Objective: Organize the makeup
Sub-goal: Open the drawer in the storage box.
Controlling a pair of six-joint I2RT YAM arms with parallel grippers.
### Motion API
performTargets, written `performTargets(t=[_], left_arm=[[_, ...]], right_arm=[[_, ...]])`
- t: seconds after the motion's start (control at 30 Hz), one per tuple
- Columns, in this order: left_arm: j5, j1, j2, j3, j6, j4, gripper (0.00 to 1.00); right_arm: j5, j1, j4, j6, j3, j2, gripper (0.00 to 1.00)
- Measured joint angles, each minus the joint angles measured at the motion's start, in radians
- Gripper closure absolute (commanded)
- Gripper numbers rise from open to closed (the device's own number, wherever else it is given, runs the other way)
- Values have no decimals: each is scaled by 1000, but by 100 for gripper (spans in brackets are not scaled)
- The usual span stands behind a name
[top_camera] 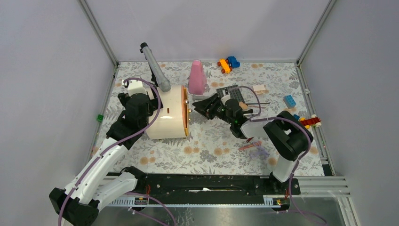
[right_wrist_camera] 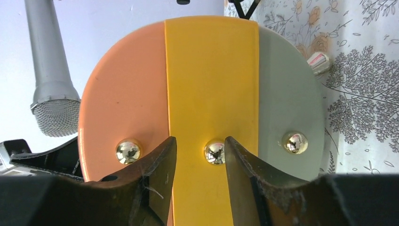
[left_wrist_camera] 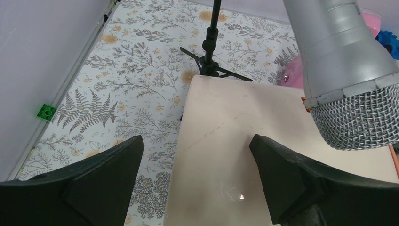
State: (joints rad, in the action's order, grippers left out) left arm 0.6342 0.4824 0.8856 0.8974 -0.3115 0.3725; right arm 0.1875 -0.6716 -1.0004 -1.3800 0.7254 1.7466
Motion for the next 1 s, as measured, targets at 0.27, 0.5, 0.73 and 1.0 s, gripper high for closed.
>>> performTargets(t=[0.27,0.5,0.73,1.0], left_arm=[[-3,-2,0,0,0,0,1],[-7,-5,0,0,0,0,1],[-10,-5,0,0,0,-1,1],[-15,-6,0,0,-2,-1,1]], right_arm=[[82,-5,-28,-39,39,99,49],[121,-8,-63,-62,52,113,47],[140,-12,-99,-102,59,143,56],[138,-16,-104,-118,45,143,92]])
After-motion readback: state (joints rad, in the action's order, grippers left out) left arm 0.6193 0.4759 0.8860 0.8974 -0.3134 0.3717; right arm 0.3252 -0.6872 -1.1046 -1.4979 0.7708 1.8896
